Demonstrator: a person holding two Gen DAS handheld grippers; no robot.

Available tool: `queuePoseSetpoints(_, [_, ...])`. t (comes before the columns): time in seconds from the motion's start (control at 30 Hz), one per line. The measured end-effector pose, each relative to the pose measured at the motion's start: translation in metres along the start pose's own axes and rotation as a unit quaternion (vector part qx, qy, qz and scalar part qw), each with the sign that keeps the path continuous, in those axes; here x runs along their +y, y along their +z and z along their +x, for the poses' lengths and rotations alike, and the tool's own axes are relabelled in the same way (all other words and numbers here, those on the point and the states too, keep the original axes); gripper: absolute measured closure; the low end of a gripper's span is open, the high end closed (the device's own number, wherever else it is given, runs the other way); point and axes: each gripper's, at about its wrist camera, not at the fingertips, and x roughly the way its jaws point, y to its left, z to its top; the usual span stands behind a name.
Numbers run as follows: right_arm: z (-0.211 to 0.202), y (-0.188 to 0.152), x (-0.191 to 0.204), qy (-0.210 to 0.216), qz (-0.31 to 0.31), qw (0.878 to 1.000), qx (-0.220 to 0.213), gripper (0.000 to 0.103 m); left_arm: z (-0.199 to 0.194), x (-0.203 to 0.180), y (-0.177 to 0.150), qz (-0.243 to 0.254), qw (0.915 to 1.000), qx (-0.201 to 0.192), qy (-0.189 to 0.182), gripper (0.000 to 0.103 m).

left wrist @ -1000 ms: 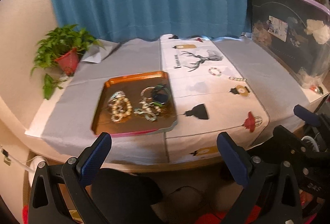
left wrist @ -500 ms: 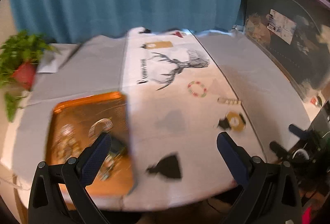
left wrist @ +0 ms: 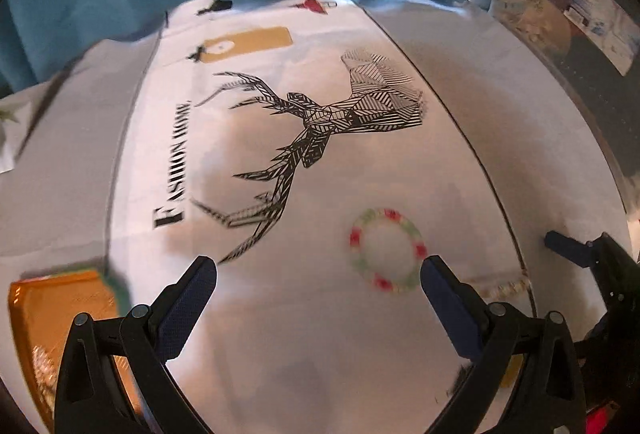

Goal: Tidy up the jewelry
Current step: 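Grasp the pearl-bead pin with the right tool while the left tool grasps the pink-green bead bracelet, then lift the pearl pin and bead bracelet and carry them toward the copper tray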

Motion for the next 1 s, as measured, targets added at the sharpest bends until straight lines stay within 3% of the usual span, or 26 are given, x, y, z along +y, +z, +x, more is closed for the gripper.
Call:
queuePoseSetpoints(0.13, [0.011, 0.016, -0.003, 0.006, -0.015, 1.000, -0.008, 0.018, 0.028, 0.003, 0.007, -0.005, 0.9992, 0.039, -0.010, 0.002])
queuePoseSetpoints(0.33, [0.020, 0.024, -0.005, 0.015, -0.015, 1.000, -0.023, 0.017, 0.030, -0.007, 0.003, 0.042, 0.9989, 0.020, -0.002, 0.004])
queuePoseSetpoints(0.37, [0.019, 0.024, -0.004, 0.015, -0.017, 0.999, -0.024, 0.023, 0.029, -0.007, 0.004, 0.043, 0.9989, 0.018, -0.002, 0.027])
queuePoseSetpoints(0.4, [0.017, 0.024, -0.003, 0.018, -0.020, 0.999, -0.029, 0.047, 0.022, -0.009, 0.005, 0.048, 0.9988, 0.006, -0.007, 0.051])
queuePoseSetpoints(0.43, [0.013, 0.023, 0.001, 0.022, -0.027, 0.999, -0.039, 0.068, 0.018, -0.012, 0.007, 0.056, 0.9981, 0.012, -0.023, 0.096])
queuePoseSetpoints(0.47, [0.011, 0.022, 0.004, 0.022, -0.034, 0.998, -0.041, 0.090, 0.017, -0.014, 0.008, 0.056, 0.9976, 0.024, -0.032, 0.098])
queuePoseSetpoints(0.53, [0.007, 0.018, 0.007, 0.025, -0.026, 0.999, -0.039, 0.091, 0.013, -0.012, 0.008, 0.042, 0.9977, 0.031, -0.044, 0.099])
queuePoseSetpoints(0.7, [-0.002, 0.011, -0.009, 0.065, 0.062, 0.996, -0.028, 0.091, -0.020, -0.003, 0.000, 0.021, 0.9987, 0.002, -0.046, 0.099])
queuePoseSetpoints(1.0, [-0.082, -0.023, 0.016, 0.019, 0.092, 0.993, -0.070, 0.091, -0.120, 0.002, -0.059, 0.026, 0.9970, -0.066, -0.031, 0.099])
